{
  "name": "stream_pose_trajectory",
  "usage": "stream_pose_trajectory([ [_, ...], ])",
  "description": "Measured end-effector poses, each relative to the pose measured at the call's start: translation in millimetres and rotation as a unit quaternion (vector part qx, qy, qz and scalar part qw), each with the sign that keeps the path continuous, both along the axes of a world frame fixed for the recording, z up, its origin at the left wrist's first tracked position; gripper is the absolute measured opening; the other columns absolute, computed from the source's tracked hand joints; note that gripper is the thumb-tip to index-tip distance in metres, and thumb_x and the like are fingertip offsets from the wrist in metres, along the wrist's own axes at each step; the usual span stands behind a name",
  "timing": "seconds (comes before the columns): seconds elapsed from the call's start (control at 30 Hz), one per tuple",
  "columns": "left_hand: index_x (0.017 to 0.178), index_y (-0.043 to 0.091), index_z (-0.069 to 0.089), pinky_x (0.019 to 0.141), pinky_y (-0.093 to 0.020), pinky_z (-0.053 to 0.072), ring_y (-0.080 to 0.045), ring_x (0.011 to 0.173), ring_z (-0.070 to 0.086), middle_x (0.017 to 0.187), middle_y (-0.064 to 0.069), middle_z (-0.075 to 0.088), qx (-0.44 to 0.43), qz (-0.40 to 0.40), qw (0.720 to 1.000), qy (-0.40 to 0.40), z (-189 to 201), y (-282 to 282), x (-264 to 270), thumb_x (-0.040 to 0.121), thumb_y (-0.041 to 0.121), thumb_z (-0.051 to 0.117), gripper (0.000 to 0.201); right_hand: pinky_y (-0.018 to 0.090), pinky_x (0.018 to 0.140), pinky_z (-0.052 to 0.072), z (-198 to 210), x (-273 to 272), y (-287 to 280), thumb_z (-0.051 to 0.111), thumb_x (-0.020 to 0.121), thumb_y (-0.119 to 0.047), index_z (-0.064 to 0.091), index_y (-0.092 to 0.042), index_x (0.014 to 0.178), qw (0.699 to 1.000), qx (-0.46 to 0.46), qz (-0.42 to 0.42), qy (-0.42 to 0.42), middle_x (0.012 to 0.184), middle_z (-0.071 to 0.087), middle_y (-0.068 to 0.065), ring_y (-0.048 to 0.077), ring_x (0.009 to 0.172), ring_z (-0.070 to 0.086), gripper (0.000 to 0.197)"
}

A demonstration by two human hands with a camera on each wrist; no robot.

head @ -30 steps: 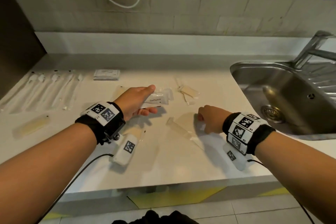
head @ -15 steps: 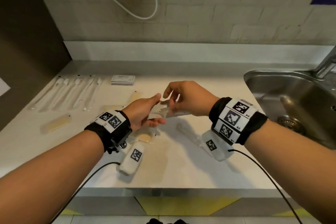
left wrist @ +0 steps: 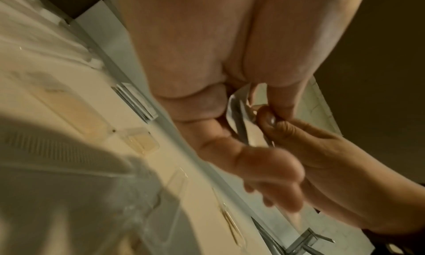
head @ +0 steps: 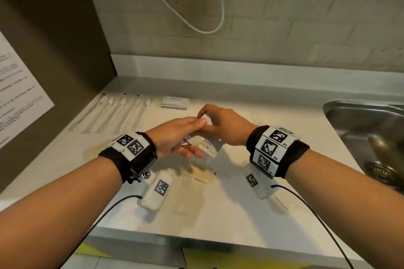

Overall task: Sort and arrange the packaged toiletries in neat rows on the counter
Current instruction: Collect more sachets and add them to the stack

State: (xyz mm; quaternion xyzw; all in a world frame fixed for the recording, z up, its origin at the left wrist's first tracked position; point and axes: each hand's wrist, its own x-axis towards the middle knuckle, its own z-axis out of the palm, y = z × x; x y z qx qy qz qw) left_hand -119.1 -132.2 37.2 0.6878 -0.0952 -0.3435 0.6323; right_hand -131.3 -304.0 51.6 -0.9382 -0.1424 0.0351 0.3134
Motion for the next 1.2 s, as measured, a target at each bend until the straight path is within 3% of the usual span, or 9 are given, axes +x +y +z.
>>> stream_pose_trajectory([
  [0.13,0.125,0.019,0.059,0.047,-0.022,0.053,-0.031,0.079,0.073,0.112,-0.007,0.073,-0.005,-0.009,1.0,-0.001,7,22,12,0.099,0.046,0.043,0.041,0.01,0.044,0.037,4,16,23,0.05,0.097,-0.041,0.052,-0.016,0.112,0.999,-0.008,0.026,0.036,0.069,0.053,-0.014,-0.004,0.044,0.053,0.029],
  [0.27,0.13,0.019,0.056,0.044,-0.018,0.046,-0.019,0.07,0.07,0.103,-0.006,0.069,-0.015,0.018,1.0,-0.009,13,44,33,0.098,0.035,0.052,0.037,0.025,0.049,0.039,10,40,44,0.04,0.102,-0.025,0.055,-0.004,0.109,0.991,0.087,0.014,0.099,0.062,0.054,-0.004,0.0,0.038,0.051,0.027],
  [0.4,0.131,0.022,0.055,0.046,-0.017,0.049,-0.015,0.066,0.07,0.105,-0.007,0.07,-0.014,0.036,0.999,-0.02,15,64,54,0.097,0.02,0.056,0.033,0.031,0.056,0.043,24,55,58,0.05,0.095,-0.017,0.053,0.002,0.124,0.981,0.132,0.014,0.141,0.092,0.057,0.007,0.015,0.062,0.054,0.035],
  [0.57,0.122,0.013,0.048,0.042,-0.019,0.044,-0.018,0.061,0.068,0.096,-0.018,0.067,-0.001,0.069,0.997,-0.02,16,79,69,0.1,0.014,0.051,0.022,0.027,0.084,0.051,20,68,71,0.084,0.068,-0.028,0.033,-0.013,0.144,0.991,-0.113,0.066,0.033,0.124,0.038,0.002,0.02,0.101,0.056,0.092],
  [0.67,0.111,0.012,0.044,0.033,-0.017,0.032,-0.014,0.046,0.056,0.085,-0.015,0.054,0.02,0.069,0.997,-0.007,17,83,73,0.1,0.011,0.044,0.011,0.031,0.083,0.051,18,74,81,0.079,0.071,-0.021,0.046,-0.01,0.132,0.986,-0.145,0.079,-0.014,0.118,0.043,0.004,0.022,0.096,0.056,0.07],
  [0.8,0.102,0.017,0.036,0.04,-0.02,0.026,-0.016,0.05,0.047,0.101,-0.012,0.046,0.066,0.059,0.996,0.003,16,88,78,0.097,0.012,0.042,0.009,0.031,0.075,0.051,21,78,86,0.069,0.078,-0.019,0.055,-0.012,0.122,0.987,-0.145,0.069,-0.016,0.106,0.06,0.005,0.022,0.09,0.058,0.046],
  [0.9,0.114,0.017,0.037,0.04,-0.019,0.033,-0.015,0.054,0.048,0.099,-0.012,0.05,0.137,0.05,0.988,-0.052,17,84,79,0.096,0.014,0.045,0.02,0.028,0.065,0.046,15,82,88,0.066,0.08,-0.019,0.056,-0.012,0.114,0.985,-0.154,0.073,-0.02,0.098,0.063,0.005,0.023,0.084,0.058,0.036],
  [1.07,0.122,0.02,0.052,0.05,-0.019,0.048,-0.014,0.067,0.069,0.105,-0.002,0.062,0.198,0.002,0.962,-0.188,17,86,86,0.095,0.032,0.06,0.031,0.038,0.078,0.054,1,88,86,0.062,0.082,-0.024,0.05,-0.01,0.119,0.989,-0.142,0.034,0.034,0.105,0.063,0.008,0.024,0.089,0.06,0.041],
  [1.2,0.129,0.028,0.05,0.067,-0.029,0.059,-0.018,0.086,0.071,0.111,0.005,0.065,0.271,-0.089,0.922,-0.261,18,87,92,0.077,0.04,0.08,0.061,0.041,0.083,0.055,-3,96,88,0.064,0.081,-0.024,0.049,-0.01,0.121,0.99,-0.12,0.019,0.07,0.106,0.064,0.006,0.023,0.093,0.062,0.045],
])
